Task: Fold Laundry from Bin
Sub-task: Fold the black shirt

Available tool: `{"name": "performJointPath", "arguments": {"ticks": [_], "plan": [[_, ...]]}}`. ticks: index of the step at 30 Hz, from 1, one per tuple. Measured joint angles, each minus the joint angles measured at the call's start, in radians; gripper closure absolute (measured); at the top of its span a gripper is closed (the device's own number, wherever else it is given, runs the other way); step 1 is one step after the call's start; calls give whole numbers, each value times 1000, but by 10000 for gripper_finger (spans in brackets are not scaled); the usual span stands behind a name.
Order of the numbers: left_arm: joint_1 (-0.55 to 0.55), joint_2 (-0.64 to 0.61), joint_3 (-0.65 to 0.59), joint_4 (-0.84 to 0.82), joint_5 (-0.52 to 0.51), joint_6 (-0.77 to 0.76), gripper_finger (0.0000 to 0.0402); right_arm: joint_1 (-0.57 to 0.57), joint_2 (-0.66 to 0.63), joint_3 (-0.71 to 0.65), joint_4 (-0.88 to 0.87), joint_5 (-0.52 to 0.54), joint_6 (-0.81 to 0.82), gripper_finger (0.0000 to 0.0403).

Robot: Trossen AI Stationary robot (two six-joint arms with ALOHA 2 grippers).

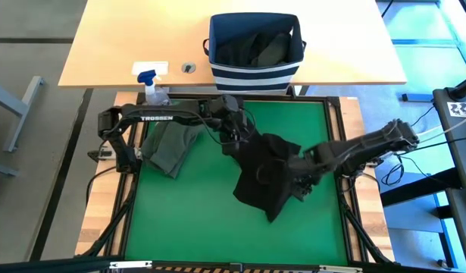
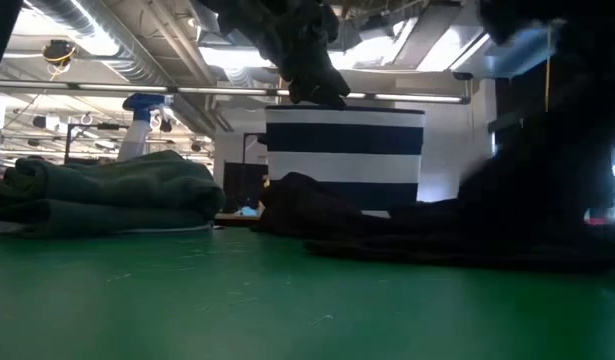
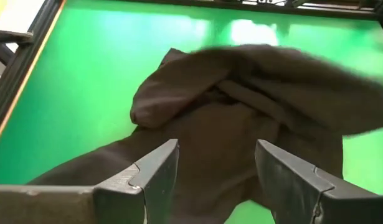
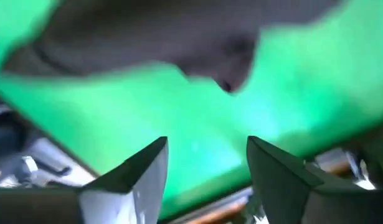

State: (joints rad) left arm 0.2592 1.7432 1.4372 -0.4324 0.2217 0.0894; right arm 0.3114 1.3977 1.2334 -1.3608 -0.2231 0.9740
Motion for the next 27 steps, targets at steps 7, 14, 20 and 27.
{"name": "performJointPath", "arguments": {"ticks": [7, 14, 20, 27], "plan": [[0, -1, 2, -9, 0, 21, 193, 61, -36, -167, 133, 157, 187, 184], [-16, 1, 2, 0, 6, 39, 193, 64, -135, -346, 401, 91, 209, 203], [-61, 79, 2, 120, 39, 74, 193, 63, -244, -387, 378, 120, 208, 209], [-111, 253, 126, 131, 47, -30, 193, 76, -396, -387, 361, 212, 197, 210]]}}
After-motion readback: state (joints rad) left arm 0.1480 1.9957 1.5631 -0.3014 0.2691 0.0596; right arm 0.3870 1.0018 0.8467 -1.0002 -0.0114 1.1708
